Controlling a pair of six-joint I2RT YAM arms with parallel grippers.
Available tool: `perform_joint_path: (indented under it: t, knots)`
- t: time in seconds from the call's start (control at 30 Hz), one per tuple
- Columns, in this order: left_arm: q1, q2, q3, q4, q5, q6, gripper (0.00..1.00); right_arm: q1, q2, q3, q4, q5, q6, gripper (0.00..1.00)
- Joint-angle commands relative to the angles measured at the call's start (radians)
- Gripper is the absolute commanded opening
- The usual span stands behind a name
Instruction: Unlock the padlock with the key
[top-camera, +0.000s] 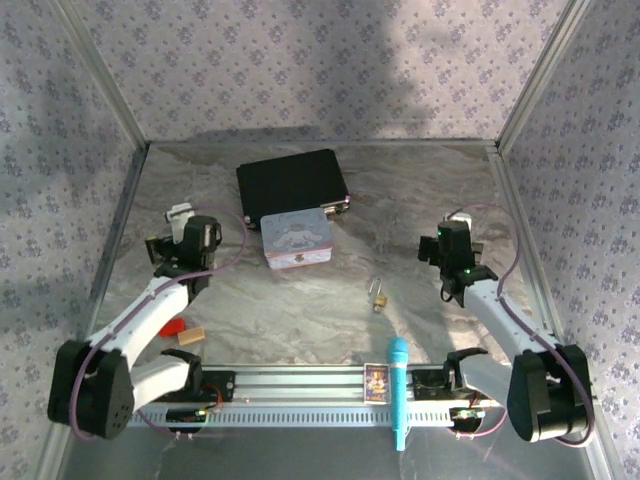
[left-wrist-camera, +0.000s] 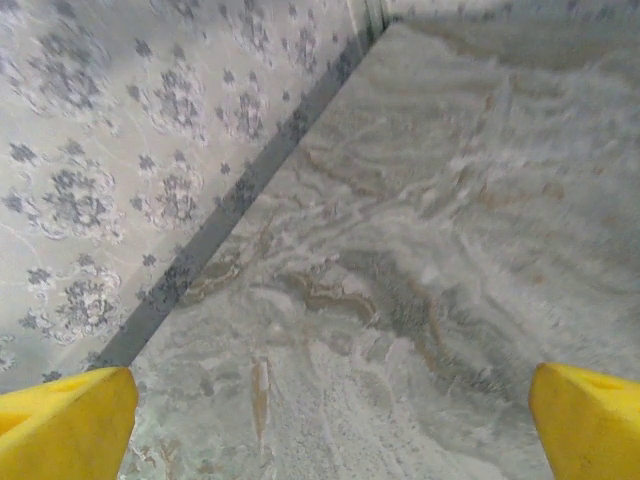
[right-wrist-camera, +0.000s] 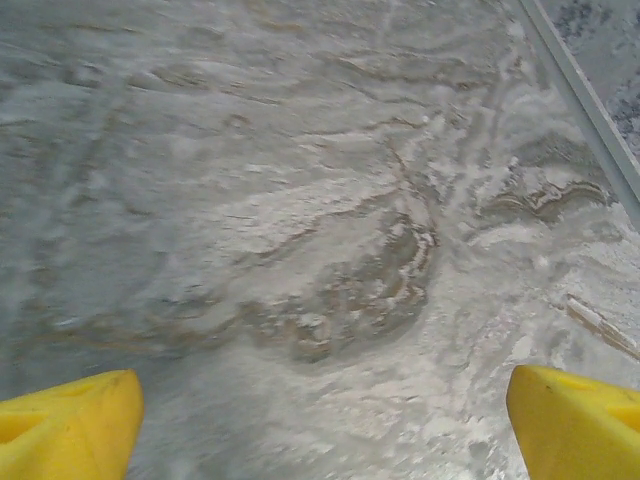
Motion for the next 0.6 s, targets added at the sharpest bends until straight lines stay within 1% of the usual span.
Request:
perform_joint_path:
  t: [0.0,0.03,0.1,0.13,0.17,0.2,0.23,0.27,0.33,0.37,0.4,0.43,0.47,0.5,0.53,0.57]
  knots:
    - [0.063,0.067,-0.046,0.236,0.031,0.056,1.0,-0.081,0.042,-0.077,0.36,-0.033,-0.085,0.94]
    - [0.088,0.08,-0.068,0.291,0.076,0.069,1.0,-0.101,0.058,-0.112,0.436,-0.047,-0.096,0.94]
    - [0.167,0.109,-0.13,0.439,0.225,0.075,1.0,-0.135,0.116,-0.185,0.639,-0.069,-0.113,0.93]
    - [0.207,0.128,-0.148,0.491,0.295,0.065,1.0,-0.146,0.148,-0.199,0.695,-0.081,-0.122,0.93]
    - [0.244,0.156,-0.161,0.533,0.359,0.053,1.0,-0.154,0.187,-0.2,0.734,-0.093,-0.129,0.93]
    - [0.276,0.193,-0.174,0.6,0.409,0.049,1.0,-0.157,0.209,-0.184,0.735,-0.111,-0.153,0.93]
    - [0.294,0.215,-0.169,0.623,0.451,0.046,1.0,-0.162,0.224,-0.176,0.746,-0.133,-0.163,0.93]
    - [0.311,0.227,-0.165,0.643,0.524,0.067,1.0,-0.164,0.247,-0.178,0.794,-0.146,-0.159,0.94]
    - [0.325,0.285,-0.19,0.771,0.559,0.088,1.0,-0.173,0.316,-0.173,0.842,-0.173,-0.151,0.93]
    - [0.327,0.321,-0.198,0.836,0.567,0.096,1.0,-0.175,0.371,-0.177,0.896,-0.176,-0.148,0.93]
    - [0.314,0.309,-0.187,0.783,0.583,0.111,1.0,-0.173,0.431,-0.187,0.984,-0.182,-0.157,0.92]
    - [0.309,0.315,-0.187,0.796,0.609,0.13,1.0,-0.165,0.456,-0.181,1.0,-0.168,-0.163,0.92]
    - [0.307,0.358,-0.2,0.861,0.649,0.145,1.0,-0.162,0.425,-0.146,0.867,-0.19,-0.167,0.94]
    - [0.304,0.424,-0.209,0.964,0.688,0.174,1.0,-0.165,0.428,-0.133,0.868,-0.22,-0.181,0.95]
    - [0.299,0.437,-0.21,0.967,0.728,0.201,1.0,-0.163,0.437,-0.141,0.895,-0.227,-0.188,0.99]
    - [0.292,0.394,-0.166,0.818,0.788,0.221,1.0,-0.164,0.427,-0.132,0.854,-0.232,-0.185,0.99]
